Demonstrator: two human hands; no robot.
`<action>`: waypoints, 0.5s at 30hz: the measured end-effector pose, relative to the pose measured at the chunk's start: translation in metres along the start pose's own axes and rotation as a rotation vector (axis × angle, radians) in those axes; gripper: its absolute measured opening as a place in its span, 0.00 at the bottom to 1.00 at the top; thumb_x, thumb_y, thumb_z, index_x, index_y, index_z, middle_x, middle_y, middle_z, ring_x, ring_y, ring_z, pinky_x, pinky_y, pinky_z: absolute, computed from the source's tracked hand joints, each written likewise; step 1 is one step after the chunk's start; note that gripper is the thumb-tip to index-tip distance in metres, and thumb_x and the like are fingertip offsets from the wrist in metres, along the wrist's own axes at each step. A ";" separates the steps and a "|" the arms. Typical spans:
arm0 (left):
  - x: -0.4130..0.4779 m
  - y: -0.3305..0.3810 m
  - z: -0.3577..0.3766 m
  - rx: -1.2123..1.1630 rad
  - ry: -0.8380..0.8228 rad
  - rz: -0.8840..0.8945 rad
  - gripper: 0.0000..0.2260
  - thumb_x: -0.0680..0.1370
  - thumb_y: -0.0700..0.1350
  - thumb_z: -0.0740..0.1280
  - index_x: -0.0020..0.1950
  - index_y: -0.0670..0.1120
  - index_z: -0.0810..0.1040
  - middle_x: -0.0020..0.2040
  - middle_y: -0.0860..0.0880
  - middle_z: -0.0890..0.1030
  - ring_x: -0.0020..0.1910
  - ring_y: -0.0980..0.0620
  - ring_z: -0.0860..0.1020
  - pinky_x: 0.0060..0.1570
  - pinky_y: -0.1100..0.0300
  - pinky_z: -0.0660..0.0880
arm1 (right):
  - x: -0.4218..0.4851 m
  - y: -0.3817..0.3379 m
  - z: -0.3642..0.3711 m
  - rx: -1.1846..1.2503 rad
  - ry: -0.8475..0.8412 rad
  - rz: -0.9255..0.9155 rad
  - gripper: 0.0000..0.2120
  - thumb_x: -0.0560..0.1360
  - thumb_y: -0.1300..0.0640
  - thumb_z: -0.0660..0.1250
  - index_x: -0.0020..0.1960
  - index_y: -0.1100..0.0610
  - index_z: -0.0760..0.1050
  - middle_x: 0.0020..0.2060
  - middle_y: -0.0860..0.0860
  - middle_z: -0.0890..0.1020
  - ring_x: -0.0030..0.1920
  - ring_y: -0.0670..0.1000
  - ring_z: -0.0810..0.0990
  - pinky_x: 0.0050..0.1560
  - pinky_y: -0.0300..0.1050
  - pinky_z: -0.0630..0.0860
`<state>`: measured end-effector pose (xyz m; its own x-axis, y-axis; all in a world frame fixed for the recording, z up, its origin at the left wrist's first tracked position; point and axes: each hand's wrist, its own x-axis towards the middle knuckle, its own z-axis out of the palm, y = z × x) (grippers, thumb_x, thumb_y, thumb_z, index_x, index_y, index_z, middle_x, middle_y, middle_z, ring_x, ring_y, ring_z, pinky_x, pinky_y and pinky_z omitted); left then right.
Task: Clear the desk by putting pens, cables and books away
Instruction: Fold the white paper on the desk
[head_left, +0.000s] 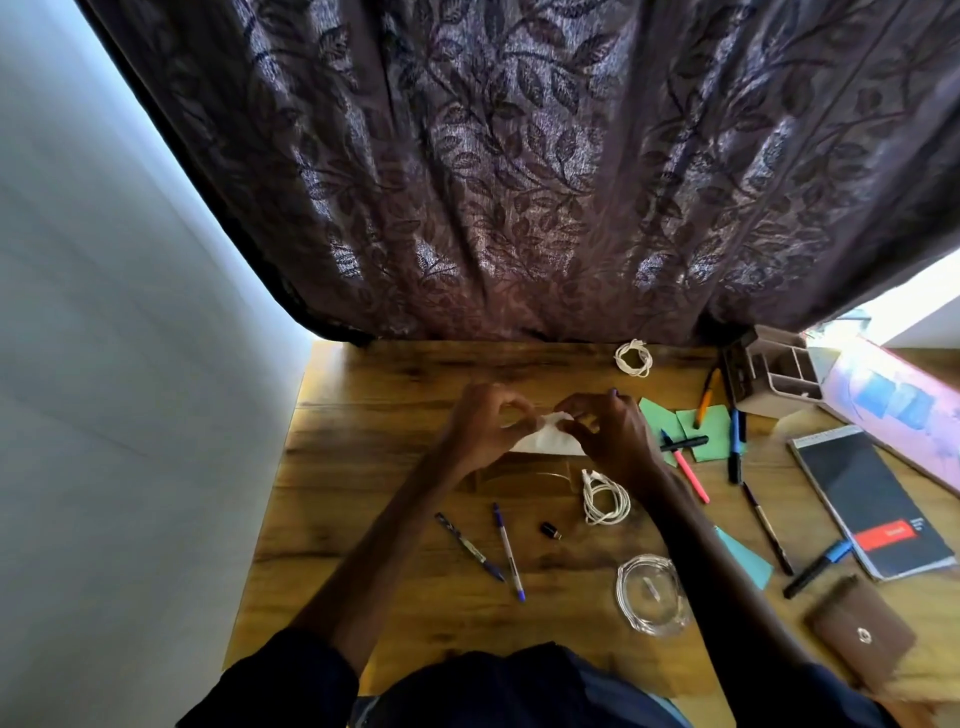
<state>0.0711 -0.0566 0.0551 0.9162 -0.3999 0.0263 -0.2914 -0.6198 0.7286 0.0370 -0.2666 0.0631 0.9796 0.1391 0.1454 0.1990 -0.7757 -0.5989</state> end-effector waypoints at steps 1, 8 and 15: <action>-0.001 -0.004 0.001 -0.015 -0.008 -0.014 0.06 0.76 0.54 0.72 0.50 0.54 0.84 0.52 0.57 0.84 0.49 0.67 0.77 0.53 0.64 0.77 | -0.001 0.005 0.003 -0.008 -0.018 0.014 0.06 0.74 0.57 0.75 0.51 0.52 0.84 0.46 0.47 0.88 0.41 0.42 0.84 0.39 0.45 0.83; -0.020 -0.027 0.005 -0.086 -0.124 -0.203 0.25 0.71 0.60 0.75 0.65 0.52 0.78 0.62 0.58 0.79 0.55 0.67 0.75 0.51 0.71 0.70 | -0.013 0.029 0.043 -0.051 -0.099 0.148 0.11 0.75 0.55 0.75 0.57 0.52 0.83 0.49 0.50 0.88 0.45 0.48 0.86 0.41 0.48 0.84; -0.031 -0.042 0.017 0.159 -0.284 -0.237 0.36 0.69 0.56 0.78 0.74 0.51 0.69 0.72 0.50 0.73 0.71 0.49 0.69 0.66 0.52 0.70 | -0.018 0.030 0.061 -0.071 -0.114 0.142 0.12 0.75 0.55 0.74 0.59 0.53 0.82 0.51 0.51 0.86 0.46 0.48 0.85 0.43 0.47 0.83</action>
<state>0.0503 -0.0294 0.0121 0.8572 -0.3903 -0.3361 -0.1406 -0.8051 0.5763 0.0269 -0.2549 -0.0052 0.9954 0.0908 -0.0293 0.0598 -0.8333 -0.5496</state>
